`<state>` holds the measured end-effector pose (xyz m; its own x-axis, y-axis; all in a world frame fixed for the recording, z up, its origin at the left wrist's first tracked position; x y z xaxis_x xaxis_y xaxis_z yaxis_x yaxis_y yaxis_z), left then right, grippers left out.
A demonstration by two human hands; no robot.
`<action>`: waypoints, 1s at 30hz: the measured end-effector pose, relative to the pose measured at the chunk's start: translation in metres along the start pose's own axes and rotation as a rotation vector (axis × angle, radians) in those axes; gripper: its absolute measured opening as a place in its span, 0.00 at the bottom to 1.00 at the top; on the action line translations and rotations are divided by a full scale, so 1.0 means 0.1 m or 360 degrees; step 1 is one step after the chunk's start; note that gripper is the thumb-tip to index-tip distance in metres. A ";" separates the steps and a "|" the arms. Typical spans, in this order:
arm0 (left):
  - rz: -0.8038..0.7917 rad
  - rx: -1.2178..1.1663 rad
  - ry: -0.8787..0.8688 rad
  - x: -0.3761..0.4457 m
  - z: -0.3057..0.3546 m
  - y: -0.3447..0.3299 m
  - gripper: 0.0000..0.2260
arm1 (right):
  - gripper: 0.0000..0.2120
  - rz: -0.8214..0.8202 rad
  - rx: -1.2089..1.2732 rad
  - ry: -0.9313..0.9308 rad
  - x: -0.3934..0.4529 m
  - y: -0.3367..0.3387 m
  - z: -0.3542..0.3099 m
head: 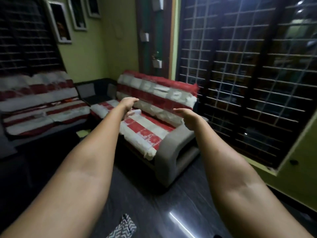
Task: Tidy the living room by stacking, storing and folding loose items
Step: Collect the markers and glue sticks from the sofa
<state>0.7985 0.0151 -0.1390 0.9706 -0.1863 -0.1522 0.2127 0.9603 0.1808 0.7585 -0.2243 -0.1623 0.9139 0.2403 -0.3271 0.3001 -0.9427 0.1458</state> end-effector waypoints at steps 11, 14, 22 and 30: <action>0.0245 -0.0060 0.0023 0.64 -0.05 1.67 0.22 | 0.24 -0.0218 -0.0079 0.0125 1.45 -0.93 -0.85; 0.0319 -0.0073 0.0057 0.66 -0.09 2.00 0.22 | 0.24 -0.0298 -0.0044 0.0145 1.79 -1.13 -1.05; 0.0819 -0.0171 0.0074 0.38 -0.18 2.92 0.22 | 0.21 -0.0751 -0.0273 0.0229 2.66 -2.02 -1.68; 0.1409 -0.0242 0.0074 -0.64 -0.24 3.36 0.21 | 0.25 -0.1229 -0.0557 0.0445 2.83 -3.17 -2.15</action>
<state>0.8048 0.3548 -0.0913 0.7657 0.6406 -0.0580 -0.6316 0.7659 0.1206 0.9807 0.1923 -0.1006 0.4419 0.8699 -0.2190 0.8841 -0.3809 0.2708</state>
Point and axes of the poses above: each hand's wrist, its own x-axis towards the middle knuckle, its own y-axis out of the back of the hand, z = x × y, the point moved 2 cm from there along x, towards the middle knuckle, and after that the axes turned 15 degrees about -z, right-handed, at the moved point
